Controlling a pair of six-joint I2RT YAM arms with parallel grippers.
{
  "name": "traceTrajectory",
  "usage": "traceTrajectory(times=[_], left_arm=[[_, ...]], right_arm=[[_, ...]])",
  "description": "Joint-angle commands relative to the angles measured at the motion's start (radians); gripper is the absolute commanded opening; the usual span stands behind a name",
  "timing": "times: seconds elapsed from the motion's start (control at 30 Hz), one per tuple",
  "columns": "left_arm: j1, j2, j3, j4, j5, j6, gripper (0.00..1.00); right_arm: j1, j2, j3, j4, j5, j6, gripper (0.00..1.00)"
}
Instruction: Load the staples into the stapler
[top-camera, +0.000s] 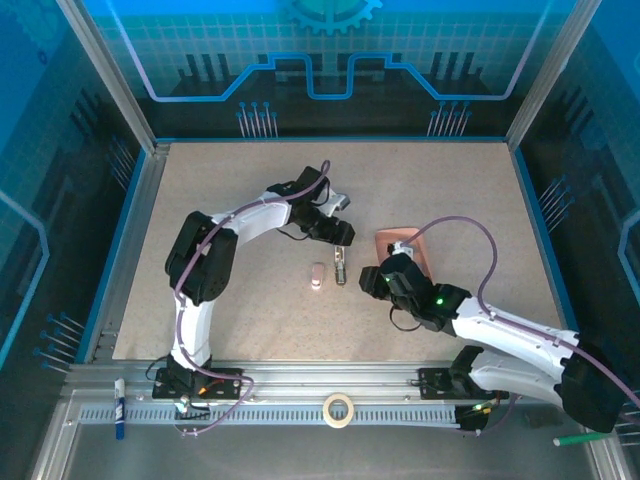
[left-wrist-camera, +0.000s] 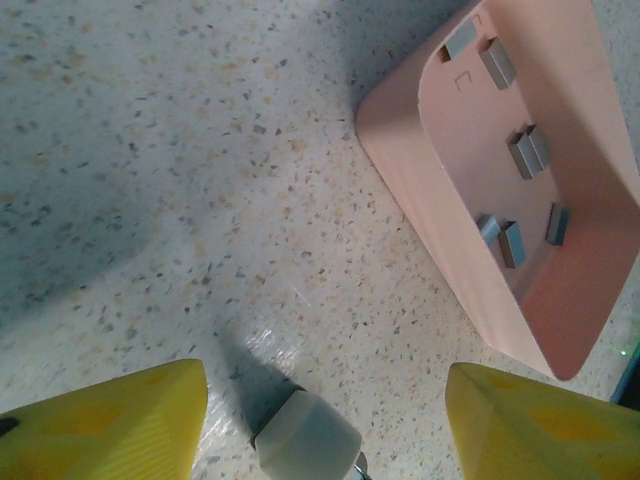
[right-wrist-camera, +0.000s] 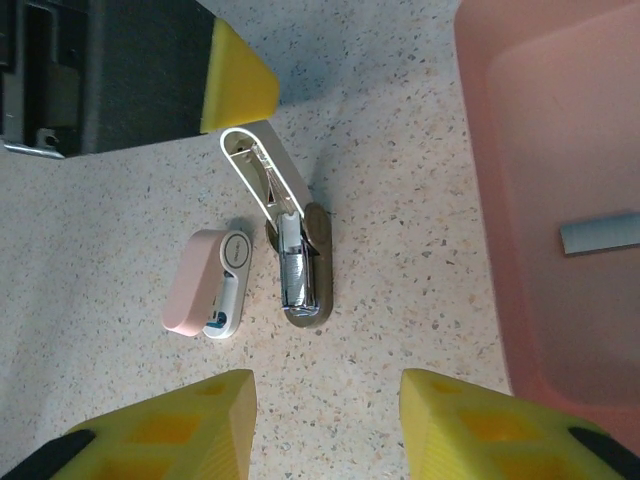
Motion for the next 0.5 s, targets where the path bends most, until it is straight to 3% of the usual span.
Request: traceTrajectory(times=[0.0,0.47], left_arm=[[-0.003,0.020,0.032,0.019,0.094,0.036,0.64],[-0.004,0.006,-0.002,0.032,0.195,0.060,0.57]], right_arm=[[-0.019,-0.027,-0.019,-0.027,0.002,0.006,0.43],[-0.057,-0.061,-0.049,-0.026,-0.024,0.003,0.43]])
